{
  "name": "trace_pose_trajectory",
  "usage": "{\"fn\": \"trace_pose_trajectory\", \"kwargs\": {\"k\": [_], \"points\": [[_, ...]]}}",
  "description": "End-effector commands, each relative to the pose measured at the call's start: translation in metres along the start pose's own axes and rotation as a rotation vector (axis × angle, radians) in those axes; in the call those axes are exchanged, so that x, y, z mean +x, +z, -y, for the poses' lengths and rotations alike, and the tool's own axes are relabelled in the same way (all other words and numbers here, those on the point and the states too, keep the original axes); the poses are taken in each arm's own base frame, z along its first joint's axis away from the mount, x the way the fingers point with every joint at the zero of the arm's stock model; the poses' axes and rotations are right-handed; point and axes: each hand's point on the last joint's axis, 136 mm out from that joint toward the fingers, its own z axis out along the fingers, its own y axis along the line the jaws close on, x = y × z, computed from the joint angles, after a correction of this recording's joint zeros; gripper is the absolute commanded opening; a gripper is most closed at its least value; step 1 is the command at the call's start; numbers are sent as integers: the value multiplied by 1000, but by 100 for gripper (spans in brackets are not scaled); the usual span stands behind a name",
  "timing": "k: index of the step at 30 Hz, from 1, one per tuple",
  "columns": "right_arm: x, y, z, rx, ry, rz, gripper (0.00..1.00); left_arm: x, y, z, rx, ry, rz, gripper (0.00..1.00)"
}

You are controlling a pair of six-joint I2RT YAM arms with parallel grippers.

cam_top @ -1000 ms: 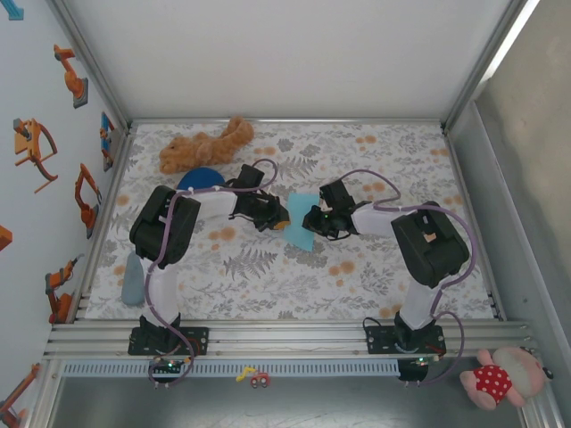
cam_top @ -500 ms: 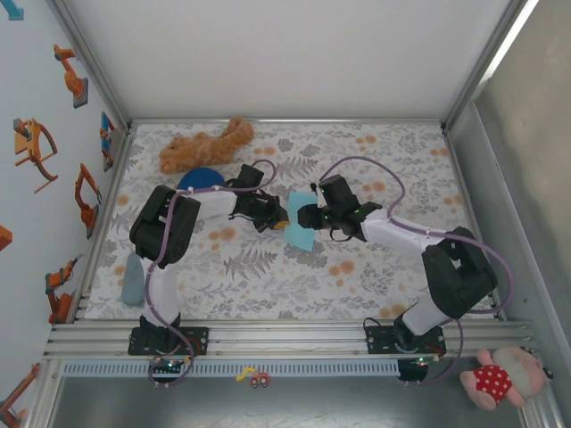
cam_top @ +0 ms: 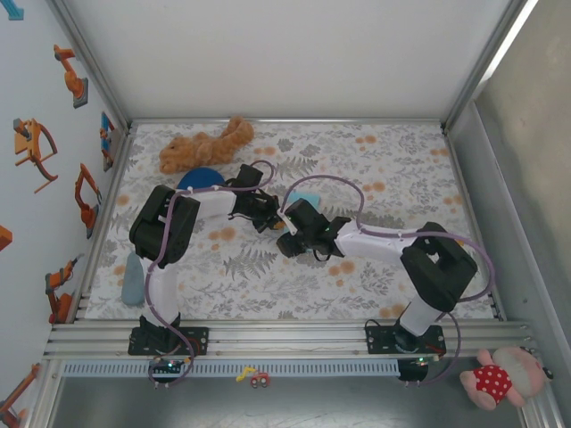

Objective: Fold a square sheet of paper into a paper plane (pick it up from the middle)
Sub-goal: Third fold the triangle at the center of the table.

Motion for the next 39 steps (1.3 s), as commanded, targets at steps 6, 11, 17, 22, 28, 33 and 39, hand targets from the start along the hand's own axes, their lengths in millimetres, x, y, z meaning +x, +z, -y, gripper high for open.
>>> {"fn": "trace_pose_trajectory", "kwargs": {"k": [6, 11, 17, 22, 28, 33, 39], "points": [[-14, 3, 25, 180, -49, 29, 52, 2, -13, 15, 31, -8, -4, 0], [-20, -4, 32, 215, -41, 65, 38, 2, -14, 15, 29, -12, -4, 0], [-18, -2, 30, 197, -37, 65, 24, 4, -17, 17, 35, -11, 2, 0], [-18, 0, 24, 156, -29, 63, 10, 3, -23, 17, 43, -16, 15, 9], [-15, -2, 3, -48, 34, 75, 0, -16, -57, -6, -37, -11, 119, 23], [-16, -5, -19, -243, 100, 90, 0, -23, -76, 5, -2, 40, 173, 27], [-15, 0, -35, -367, 158, 82, 0, -27, -66, 18, 39, 68, 178, 27]]}}
